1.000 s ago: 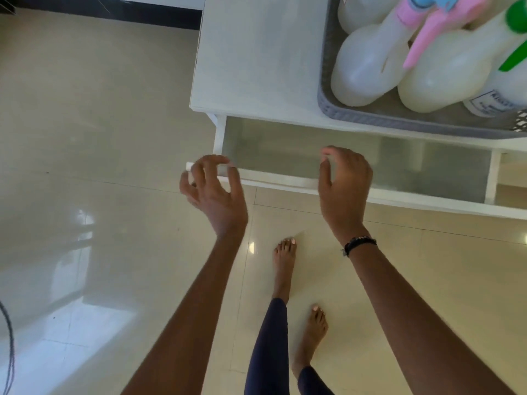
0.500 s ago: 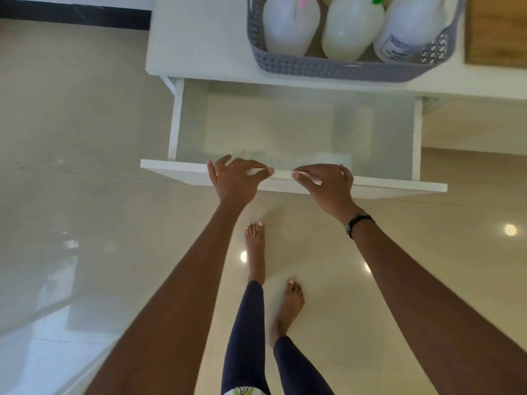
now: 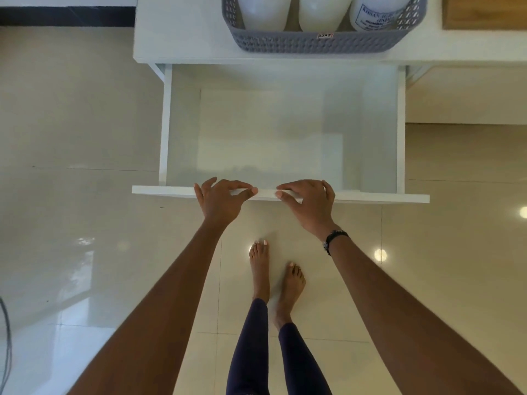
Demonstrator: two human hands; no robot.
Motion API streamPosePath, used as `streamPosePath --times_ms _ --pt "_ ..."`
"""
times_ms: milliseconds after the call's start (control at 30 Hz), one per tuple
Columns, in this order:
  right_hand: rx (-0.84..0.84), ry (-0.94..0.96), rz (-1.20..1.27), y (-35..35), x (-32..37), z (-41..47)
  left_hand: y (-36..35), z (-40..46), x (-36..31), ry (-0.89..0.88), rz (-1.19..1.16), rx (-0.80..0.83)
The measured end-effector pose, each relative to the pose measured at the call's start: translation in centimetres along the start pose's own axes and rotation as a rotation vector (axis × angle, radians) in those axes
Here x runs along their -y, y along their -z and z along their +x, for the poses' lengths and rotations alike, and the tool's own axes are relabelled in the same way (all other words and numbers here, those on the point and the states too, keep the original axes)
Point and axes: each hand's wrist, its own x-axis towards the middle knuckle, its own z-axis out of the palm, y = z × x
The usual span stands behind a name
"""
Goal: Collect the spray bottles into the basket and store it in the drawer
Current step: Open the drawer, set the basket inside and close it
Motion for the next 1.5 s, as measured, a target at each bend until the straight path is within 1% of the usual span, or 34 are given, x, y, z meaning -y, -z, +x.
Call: streamPosePath --times_ms 233,400,567,667,733,800,867,933,1000,1067,1133,1233,1300,1500 --pt "-0.007 0.027 -0.024 -0.5 -0.3 -1.8 -0.8 -1.0 1.3 -0.019 0.016 0.001" --pt "0.007 0.01 -0.021 -0.3 -0.2 -1.9 -0.9 -1.0 1.3 -0.022 0.017 -0.011" --pt "0.078 -0.04 -0.025 0.1 0.1 -1.7 -0.8 -1.0 1.2 -0.03 0.065 0.004" --pt "0.167 -0.103 0.016 0.9 0.6 -1.2 -0.2 -0.8 0.6 -0.012 0.092 0.073" --pt "0.171 -0.153 0.052 2.1 1.0 -0.7 0.5 -0.4 0.0 -0.017 0.064 0.094" --pt "0.073 -0.189 0.076 3.9 1.4 0.3 1.7 0.6 -1.1 -0.047 -0.016 0.063" --pt "-0.094 -0.188 0.068 6.4 1.7 1.8 3.5 2.2 -2.4 -0.089 -0.104 0.01" --pt "-0.303 -0.146 0.062 9.1 1.9 4.1 6.0 4.4 -4.1 -0.149 -0.182 -0.061" --pt "-0.483 -0.123 0.056 12.2 2.5 6.5 8.7 6.8 -6.2 -0.205 -0.213 -0.129" --pt "-0.636 -0.117 0.043 15.2 2.9 9.1 11.3 9.1 -8.6 -0.258 -0.243 -0.193" --pt "-0.737 -0.145 0.006 18.0 3.3 12.0 13.8 11.2 -11.1 -0.287 -0.3 -0.228" --pt "-0.779 -0.155 0.042 21.6 3.5 16.8 16.5 14.3 -14.3 -0.301 -0.325 -0.26" --pt "-0.762 -0.143 0.096 23.8 3.6 19.9 17.6 16.4 -16.0 -0.252 -0.312 -0.278" --pt "-0.558 -0.144 -0.006 27.2 2.9 26.2 18.2 21.4 -19.6 -0.11 -0.301 -0.285"
